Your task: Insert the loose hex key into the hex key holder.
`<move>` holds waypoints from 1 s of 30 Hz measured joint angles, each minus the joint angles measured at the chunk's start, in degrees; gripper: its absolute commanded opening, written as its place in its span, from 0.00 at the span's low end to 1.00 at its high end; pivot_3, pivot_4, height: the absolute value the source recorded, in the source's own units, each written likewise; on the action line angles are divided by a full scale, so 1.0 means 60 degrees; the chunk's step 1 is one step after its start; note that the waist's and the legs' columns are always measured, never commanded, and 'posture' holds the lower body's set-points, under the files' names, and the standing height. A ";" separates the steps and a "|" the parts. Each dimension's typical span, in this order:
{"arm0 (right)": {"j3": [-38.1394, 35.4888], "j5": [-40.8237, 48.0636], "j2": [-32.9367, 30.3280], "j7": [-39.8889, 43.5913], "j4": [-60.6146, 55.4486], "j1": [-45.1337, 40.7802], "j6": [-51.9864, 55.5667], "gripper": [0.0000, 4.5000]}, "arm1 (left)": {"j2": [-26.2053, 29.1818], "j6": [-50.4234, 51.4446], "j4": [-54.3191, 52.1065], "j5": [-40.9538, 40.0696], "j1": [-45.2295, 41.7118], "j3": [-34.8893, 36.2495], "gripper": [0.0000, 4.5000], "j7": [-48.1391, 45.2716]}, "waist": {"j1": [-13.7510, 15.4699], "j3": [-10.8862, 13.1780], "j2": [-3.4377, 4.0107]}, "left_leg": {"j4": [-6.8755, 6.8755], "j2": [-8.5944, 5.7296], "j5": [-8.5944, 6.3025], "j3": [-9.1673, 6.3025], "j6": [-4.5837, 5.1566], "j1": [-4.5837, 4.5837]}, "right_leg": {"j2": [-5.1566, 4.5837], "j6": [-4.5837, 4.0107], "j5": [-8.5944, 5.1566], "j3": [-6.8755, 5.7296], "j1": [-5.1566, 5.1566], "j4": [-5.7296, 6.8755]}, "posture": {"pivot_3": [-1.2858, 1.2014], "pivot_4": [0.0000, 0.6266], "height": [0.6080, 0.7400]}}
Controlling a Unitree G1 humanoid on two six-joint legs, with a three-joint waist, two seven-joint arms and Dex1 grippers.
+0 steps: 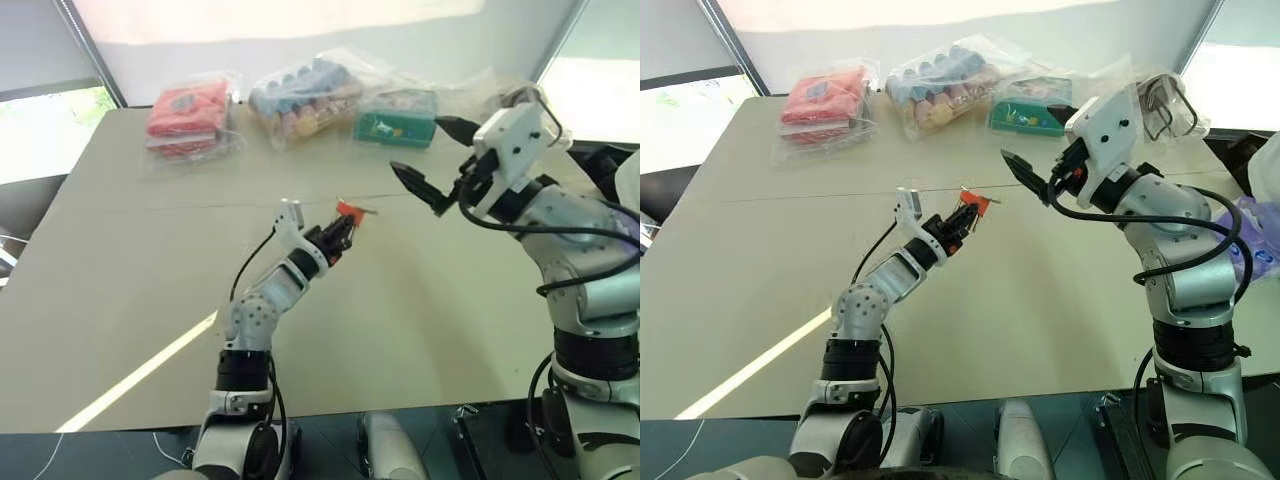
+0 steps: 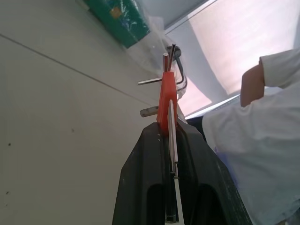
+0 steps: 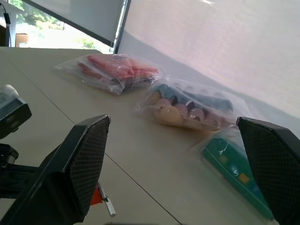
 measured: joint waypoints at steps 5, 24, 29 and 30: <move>0.0018 -0.0012 -0.0004 0.0064 0.0000 0.0000 -0.0003 0.99 | -0.0007 -0.0003 0.0804 -0.0042 0.0003 0.0015 0.03 0.0328 | -0.0003 0.0000 0.0000 | 0.0001 0.0000 0.0000 0.0001 0.0000 0.0000 | 0.0000 0.0000 0.0000 0.0000 0.0000 0.0000 | 0.52 0.24 1.00; 0.0328 -0.0193 0.0022 0.0105 0.0345 -0.0027 -0.0665 1.00 | 0.0535 0.1639 0.1091 -0.0643 -0.0776 0.0381 0.99 0.1391 | -0.0025 -0.0007 -0.0002 | 0.0001 0.0001 0.0000 0.0001 0.0000 0.0037 | 0.0003 0.0000 0.0000 0.0000 0.0032 0.0003 | 0.52 0.24 1.00; 0.0362 -0.0235 0.0026 0.0126 0.0645 -0.0046 -0.0935 1.00 | 0.1709 0.2528 0.0418 -0.0377 -0.0784 0.0062 0.99 0.1269 | -0.0091 -0.0011 0.0005 | -0.0015 0.0009 0.0000 0.0003 -0.0001 0.0043 | 0.0009 0.0000 0.0000 0.0005 0.0020 0.0010 | 0.52 0.24 1.00; 0.0373 -0.0238 0.0028 0.0158 0.0715 -0.0055 -0.1017 1.00 | 0.1902 0.2804 0.0221 -0.0372 -0.0748 0.0045 0.99 0.1274 | -0.0067 -0.0010 0.0005 | -0.0013 0.0007 0.0000 0.0004 -0.0001 0.0042 | 0.0006 0.0000 0.0000 0.0005 0.0021 0.0010 | 0.52 0.24 1.00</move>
